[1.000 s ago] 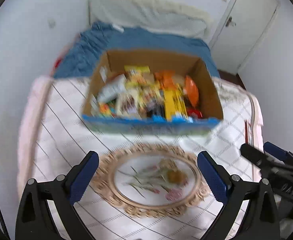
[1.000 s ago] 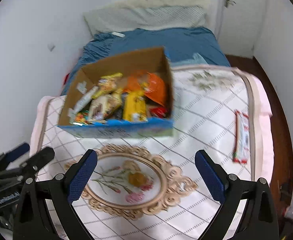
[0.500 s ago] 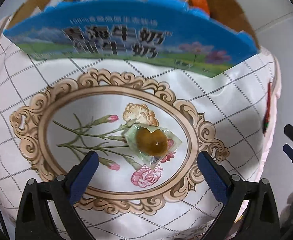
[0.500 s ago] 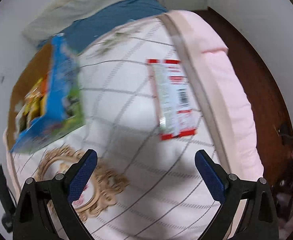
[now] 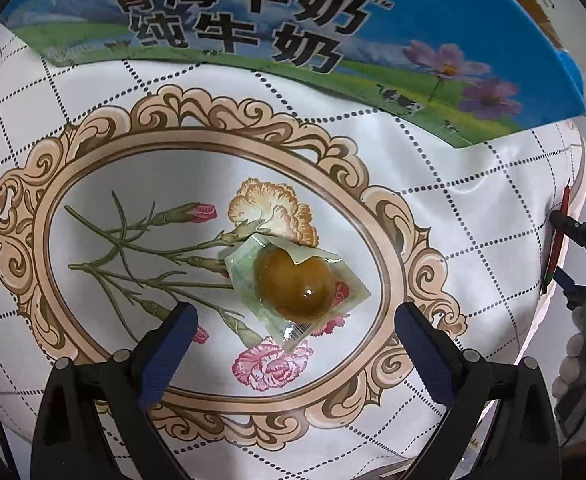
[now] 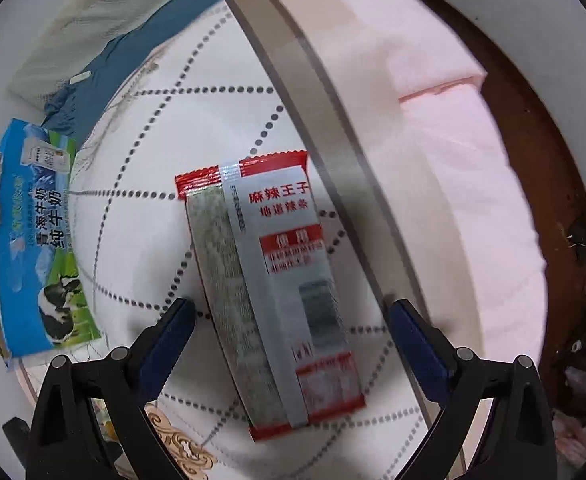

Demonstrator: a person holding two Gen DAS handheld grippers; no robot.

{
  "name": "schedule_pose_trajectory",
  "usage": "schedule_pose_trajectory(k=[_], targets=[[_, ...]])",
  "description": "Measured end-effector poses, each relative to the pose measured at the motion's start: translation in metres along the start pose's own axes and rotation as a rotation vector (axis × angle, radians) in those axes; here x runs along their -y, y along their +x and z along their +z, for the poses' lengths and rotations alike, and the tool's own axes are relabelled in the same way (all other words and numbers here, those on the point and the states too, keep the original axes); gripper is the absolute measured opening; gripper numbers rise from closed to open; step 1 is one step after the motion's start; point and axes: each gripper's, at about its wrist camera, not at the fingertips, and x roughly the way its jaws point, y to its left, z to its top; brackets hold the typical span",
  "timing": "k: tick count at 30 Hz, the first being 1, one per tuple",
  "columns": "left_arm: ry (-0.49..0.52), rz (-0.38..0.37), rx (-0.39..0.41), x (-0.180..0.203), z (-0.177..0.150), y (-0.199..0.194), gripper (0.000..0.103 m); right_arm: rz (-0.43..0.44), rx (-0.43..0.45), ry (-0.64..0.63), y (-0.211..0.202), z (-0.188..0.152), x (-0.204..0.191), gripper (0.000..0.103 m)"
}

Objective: Organize snacks
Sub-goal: 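Grasp the round wrapped candy with the left tool while the right tool grasps the red-white strip packet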

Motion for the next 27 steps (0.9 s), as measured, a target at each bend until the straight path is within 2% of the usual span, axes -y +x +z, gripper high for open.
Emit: schedule_pose_trajectory(k=[2, 4, 6, 9, 14, 19, 20, 21, 22, 25, 27], targets=[[-0.013, -0.002, 0.0, -0.006, -0.001, 0.001, 0.101, 0.028, 0.01, -0.012, 0.0, 0.0, -0.002, 0.088], [-0.03, -0.011, -0.003, -0.009, -0.001, 0.003, 0.101, 0.031, 0.035, -0.053, -0.006, -0.005, -0.011, 0.066], [-0.04, -0.02, -0.008, -0.013, 0.005, 0.002, 0.101, 0.02, 0.047, -0.101, -0.013, -0.011, -0.024, 0.056], [-0.052, -0.029, -0.019, -0.021, 0.01, 0.005, 0.101, 0.035, 0.039, -0.163, -0.016, -0.026, -0.043, 0.056], [-0.036, -0.019, -0.049, -0.01, 0.011, 0.02, 0.101, 0.093, -0.009, -0.243, -0.017, -0.068, -0.075, 0.056], [0.003, 0.009, -0.025, 0.006, 0.02, 0.033, 0.1, 0.121, -0.056, -0.289, -0.016, -0.113, -0.09, 0.056], [0.017, 0.021, -0.012, 0.009, 0.02, 0.034, 0.098, 0.12, -0.062, -0.29, -0.014, -0.119, -0.087, 0.056], [0.038, 0.038, 0.002, 0.012, 0.019, 0.034, 0.089, 0.117, -0.067, -0.292, -0.011, -0.121, -0.086, 0.056], [0.053, 0.049, 0.014, 0.021, 0.021, 0.035, 0.075, 0.11, -0.071, -0.294, -0.008, -0.124, -0.086, 0.056], [0.108, 0.061, 0.034, 0.03, 0.016, 0.034, 0.061, 0.101, -0.079, -0.303, -0.004, -0.138, -0.091, 0.055], [0.111, 0.047, 0.042, 0.031, 0.014, 0.032, 0.056, 0.096, -0.079, -0.317, -0.005, -0.142, -0.096, 0.055]])
